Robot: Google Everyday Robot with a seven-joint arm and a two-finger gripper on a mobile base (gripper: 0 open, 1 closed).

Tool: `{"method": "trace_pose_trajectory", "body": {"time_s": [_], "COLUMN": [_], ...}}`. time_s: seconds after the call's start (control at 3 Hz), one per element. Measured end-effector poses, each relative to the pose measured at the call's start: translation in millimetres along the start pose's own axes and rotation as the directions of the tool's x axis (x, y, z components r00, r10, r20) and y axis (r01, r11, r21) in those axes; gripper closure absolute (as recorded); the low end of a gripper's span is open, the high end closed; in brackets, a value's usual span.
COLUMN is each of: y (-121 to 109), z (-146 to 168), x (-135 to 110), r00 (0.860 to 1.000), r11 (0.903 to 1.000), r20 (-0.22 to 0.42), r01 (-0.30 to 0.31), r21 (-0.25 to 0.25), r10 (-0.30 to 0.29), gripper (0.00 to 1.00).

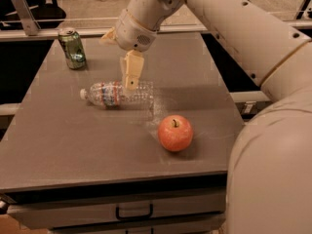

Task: Knock water bottle over

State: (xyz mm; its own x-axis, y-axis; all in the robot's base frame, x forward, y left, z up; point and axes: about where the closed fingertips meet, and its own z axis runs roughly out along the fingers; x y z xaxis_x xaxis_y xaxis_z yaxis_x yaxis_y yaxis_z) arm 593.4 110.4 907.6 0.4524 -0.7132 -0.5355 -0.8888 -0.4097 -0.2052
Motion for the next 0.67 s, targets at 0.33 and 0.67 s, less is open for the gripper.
{"method": "trace_pose_trajectory", "body": {"time_s": [0.33,0.67], "y": [-2.5,-6.2], "z": [-46.8,-109.4], "x": [13.6,39.3], "r00": [0.994,0.979], "r11": [0.9891,0.9408], "r20": [0.095,0.167], "r01": [-0.073,-0.163], "r21": [0.128,0.297], "r10": [0.061,0.117], "gripper": [0.00,0.00]}}
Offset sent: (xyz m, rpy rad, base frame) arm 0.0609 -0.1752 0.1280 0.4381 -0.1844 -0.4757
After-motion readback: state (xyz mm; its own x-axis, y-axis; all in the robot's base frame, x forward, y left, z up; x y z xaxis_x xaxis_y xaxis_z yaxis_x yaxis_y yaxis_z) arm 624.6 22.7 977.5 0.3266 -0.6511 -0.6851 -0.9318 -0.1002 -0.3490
